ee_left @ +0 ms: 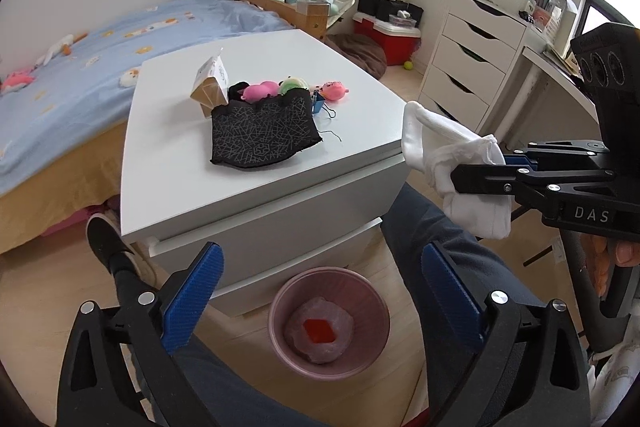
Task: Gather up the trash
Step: 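Carry the red box over the pink wastebasket and release it with the left gripper, then lower the white sock into the pink wastebasket and open the right gripper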
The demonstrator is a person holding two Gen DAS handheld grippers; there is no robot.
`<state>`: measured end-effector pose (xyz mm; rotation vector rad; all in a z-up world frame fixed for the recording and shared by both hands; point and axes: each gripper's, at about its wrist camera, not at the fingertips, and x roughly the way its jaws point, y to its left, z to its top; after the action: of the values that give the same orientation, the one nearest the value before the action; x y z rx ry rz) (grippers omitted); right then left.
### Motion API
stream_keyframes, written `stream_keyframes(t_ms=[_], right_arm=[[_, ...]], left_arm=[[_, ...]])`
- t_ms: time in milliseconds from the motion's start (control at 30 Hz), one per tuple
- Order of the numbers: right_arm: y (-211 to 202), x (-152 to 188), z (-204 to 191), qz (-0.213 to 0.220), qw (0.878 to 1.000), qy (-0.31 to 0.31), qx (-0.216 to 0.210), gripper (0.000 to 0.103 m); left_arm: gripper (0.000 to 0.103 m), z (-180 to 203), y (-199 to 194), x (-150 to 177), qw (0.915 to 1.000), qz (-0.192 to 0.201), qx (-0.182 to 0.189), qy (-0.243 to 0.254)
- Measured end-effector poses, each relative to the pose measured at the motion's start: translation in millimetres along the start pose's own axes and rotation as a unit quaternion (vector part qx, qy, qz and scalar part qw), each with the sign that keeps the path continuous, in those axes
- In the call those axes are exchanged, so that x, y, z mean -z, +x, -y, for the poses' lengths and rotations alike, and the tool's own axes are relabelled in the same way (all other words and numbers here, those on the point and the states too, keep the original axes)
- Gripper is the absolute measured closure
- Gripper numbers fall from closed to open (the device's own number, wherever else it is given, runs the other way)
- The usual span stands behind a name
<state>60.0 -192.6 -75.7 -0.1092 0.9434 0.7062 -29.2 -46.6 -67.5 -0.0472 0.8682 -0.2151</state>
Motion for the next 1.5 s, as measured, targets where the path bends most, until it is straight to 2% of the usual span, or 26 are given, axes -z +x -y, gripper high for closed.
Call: stream_keyframes(t_ms=[300, 500, 700, 767, 833, 933, 1500], right_arm=[[5, 5, -7, -0.012, 1.0, -0.013, -0.01, 0.086], [15, 9, -17, -0.025, 0.999, -0.023, -0.024, 0.085], [21, 11, -26, -0.032, 0.998, -0.031, -0.036, 0.083], [22, 10, -26, -0.031, 0.998, -0.03, -0.035, 0.07], [21, 9, -24, -0.024, 0.999, -0.025, -0.033, 0.025], [20, 8, -21, -0.021, 0.999, -0.018, -0.025, 0.012], [18, 7, -11, -0.016, 1.0, 0.003, -0.021, 0.008]], left_arm=[[0.008, -14, -12, 2, 0.9997, 0.01, -0.015, -0.015], [0.008, -32, -19, 9, 0.9983, 0.018, -0.022, -0.05], [0.008, -41, -23, 10, 0.9976, 0.022, -0.028, -0.058], [0.008, -42, -24, 9, 0.9975, 0.025, -0.03, -0.058], [0.008, -42, -25, 9, 0.9974, 0.026, -0.031, -0.059], [0.008, -43, -25, 9, 0.9974, 0.026, -0.032, -0.059], [0.008, -39, -22, 2, 0.998, 0.023, -0.028, -0.052]])
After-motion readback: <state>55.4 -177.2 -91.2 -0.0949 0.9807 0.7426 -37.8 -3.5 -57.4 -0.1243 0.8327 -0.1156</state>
